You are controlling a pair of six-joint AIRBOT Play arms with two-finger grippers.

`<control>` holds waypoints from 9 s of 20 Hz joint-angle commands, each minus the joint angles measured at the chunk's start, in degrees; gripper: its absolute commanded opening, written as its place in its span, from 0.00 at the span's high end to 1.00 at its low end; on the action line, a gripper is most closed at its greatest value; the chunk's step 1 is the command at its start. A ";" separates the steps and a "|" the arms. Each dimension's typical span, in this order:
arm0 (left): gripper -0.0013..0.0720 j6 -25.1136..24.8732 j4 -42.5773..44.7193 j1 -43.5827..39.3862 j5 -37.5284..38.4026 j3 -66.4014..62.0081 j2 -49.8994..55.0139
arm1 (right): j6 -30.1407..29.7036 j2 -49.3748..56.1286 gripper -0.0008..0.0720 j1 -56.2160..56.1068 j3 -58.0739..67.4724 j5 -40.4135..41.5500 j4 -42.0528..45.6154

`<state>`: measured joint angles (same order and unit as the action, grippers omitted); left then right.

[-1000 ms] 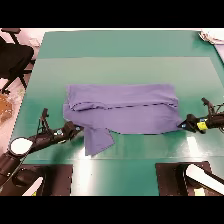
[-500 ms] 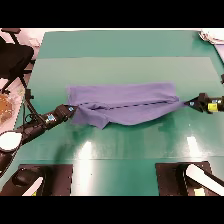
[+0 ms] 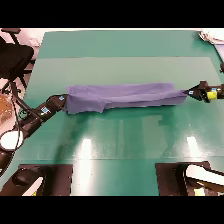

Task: Fold the shirts.

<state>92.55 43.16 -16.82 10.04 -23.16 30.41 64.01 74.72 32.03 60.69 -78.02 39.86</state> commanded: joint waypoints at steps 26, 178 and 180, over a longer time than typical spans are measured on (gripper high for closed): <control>0.95 -13.29 6.16 0.02 -14.71 -9.57 31.04 | -4.07 15.06 0.96 -4.57 1.77 13.84 -1.60; 0.96 15.87 25.77 -23.96 28.41 -54.93 67.58 | 7.58 21.44 0.97 -47.93 46.25 -3.43 0.74; 0.96 15.23 29.51 -23.96 29.40 -54.90 64.72 | 7.58 21.44 0.97 -47.80 46.25 -3.32 0.81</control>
<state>108.51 68.62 -40.84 39.88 -77.87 98.08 70.91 96.01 -15.62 106.74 -81.17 39.51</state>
